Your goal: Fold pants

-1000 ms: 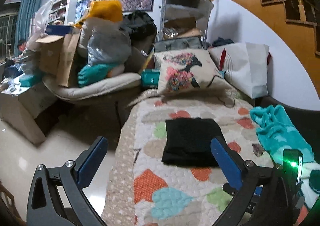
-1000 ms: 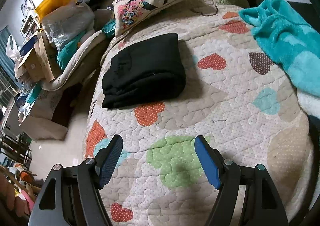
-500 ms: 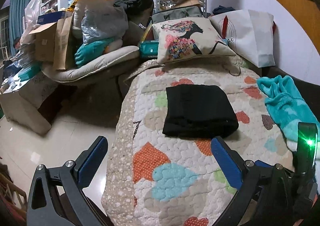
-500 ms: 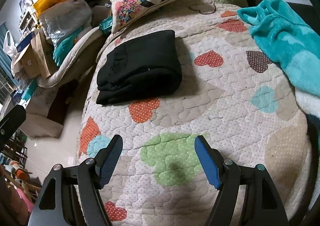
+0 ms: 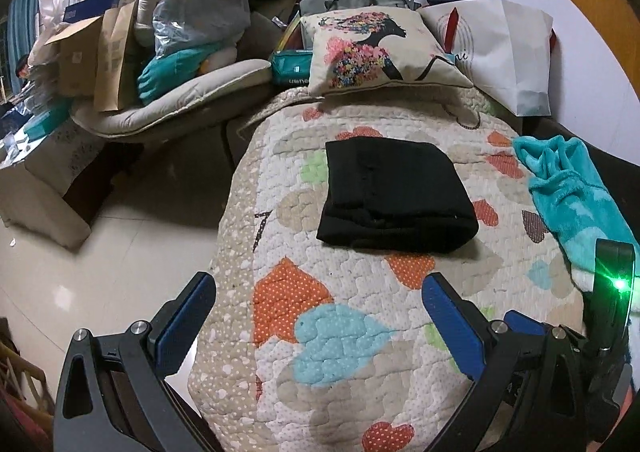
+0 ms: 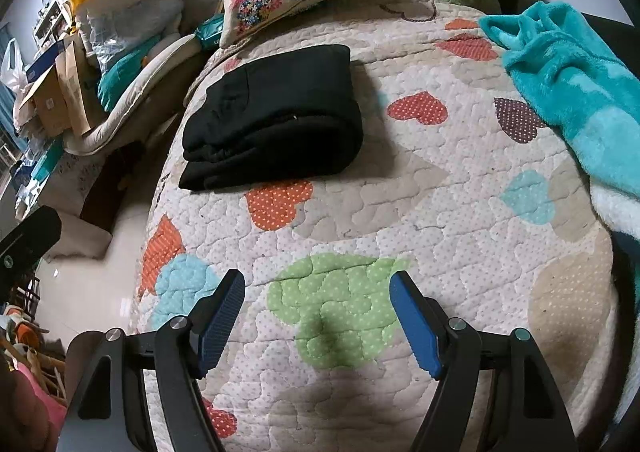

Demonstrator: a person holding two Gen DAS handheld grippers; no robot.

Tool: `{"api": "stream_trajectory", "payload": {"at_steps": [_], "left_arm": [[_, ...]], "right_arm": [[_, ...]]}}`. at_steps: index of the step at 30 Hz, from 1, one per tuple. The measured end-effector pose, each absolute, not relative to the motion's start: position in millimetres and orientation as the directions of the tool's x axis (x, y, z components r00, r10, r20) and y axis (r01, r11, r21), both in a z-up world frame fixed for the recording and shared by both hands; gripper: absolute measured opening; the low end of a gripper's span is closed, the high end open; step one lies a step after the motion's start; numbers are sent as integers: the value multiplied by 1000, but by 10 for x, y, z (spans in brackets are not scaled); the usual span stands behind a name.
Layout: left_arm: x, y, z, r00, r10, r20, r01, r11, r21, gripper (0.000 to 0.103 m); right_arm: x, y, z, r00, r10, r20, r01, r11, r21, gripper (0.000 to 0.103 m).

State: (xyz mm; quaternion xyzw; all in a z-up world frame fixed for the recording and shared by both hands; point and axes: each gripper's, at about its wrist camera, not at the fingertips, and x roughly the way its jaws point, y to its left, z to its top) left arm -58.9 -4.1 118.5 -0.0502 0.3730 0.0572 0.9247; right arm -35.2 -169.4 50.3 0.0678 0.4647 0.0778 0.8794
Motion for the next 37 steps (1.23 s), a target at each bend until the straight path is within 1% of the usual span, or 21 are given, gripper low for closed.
{"api": "stream_trajectory", "payload": {"at_steps": [21, 37], "left_arm": [[-491, -27, 937, 648, 23, -761, -140, 986, -90, 103], [-455, -8, 838, 631, 21, -775, -146, 985, -93, 103]], "right_arm": [[-333, -1670, 420, 537, 194, -821, -70, 980, 186, 80], [-303, -1673, 345, 516, 180, -837, -56, 983, 176, 81]]}}
